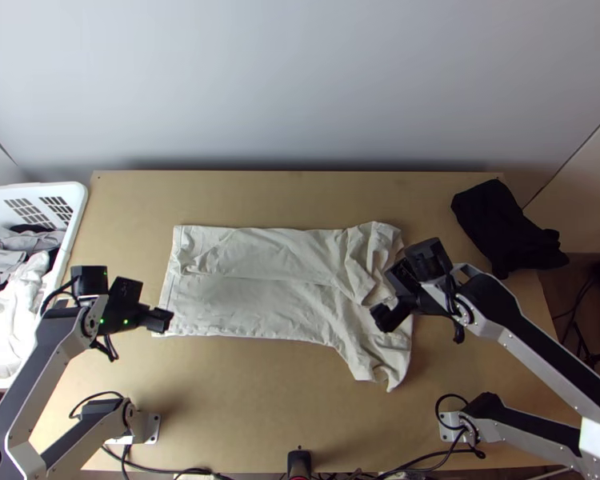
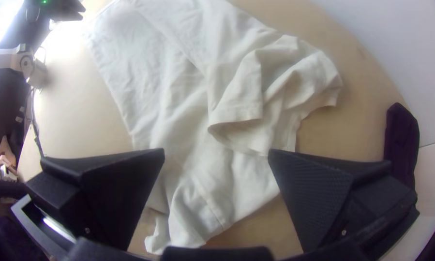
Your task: Fold the t-shirt
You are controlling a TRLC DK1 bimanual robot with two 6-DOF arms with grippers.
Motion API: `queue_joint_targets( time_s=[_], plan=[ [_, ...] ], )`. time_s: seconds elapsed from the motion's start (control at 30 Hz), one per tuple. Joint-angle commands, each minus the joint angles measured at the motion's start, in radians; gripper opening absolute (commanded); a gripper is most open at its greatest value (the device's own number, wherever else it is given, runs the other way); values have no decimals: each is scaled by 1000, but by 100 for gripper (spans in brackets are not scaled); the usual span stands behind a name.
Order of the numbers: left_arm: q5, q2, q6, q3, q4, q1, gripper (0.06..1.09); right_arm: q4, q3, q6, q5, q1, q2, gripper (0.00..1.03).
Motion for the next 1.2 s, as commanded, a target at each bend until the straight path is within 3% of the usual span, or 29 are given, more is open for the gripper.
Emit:
queue_joint_targets(
  time_s=[0.0, 0.1, 0.2, 0.4, 0.6, 0.8, 1.17],
  plan=[
    [-27, -8, 65, -57, -87, 52, 93, -102, -9, -4, -10, 46, -70, 99],
    [-38, -5, 69, -60, -88, 65, 92, -131, -17, 2, -25, 58, -93, 99],
    [-38, 14, 85, -64, -91, 65, 83, -142, -23, 2, -28, 60, -107, 99],
    [-38, 66, 97, -71, -79, 64, 82, -156, -24, 2, -34, 60, -122, 99],
    [-12, 112, 108, -66, -62, 59, 49, -158, -30, 1, -34, 61, -123, 99],
    [29, 103, 91, -64, -11, 56, 10, -170, -30, 1, -36, 78, -127, 99],
    [69, 64, 32, 0, -11, 42, 9, -263, -124, -52, -57, 250, -105, 99]
  ],
)
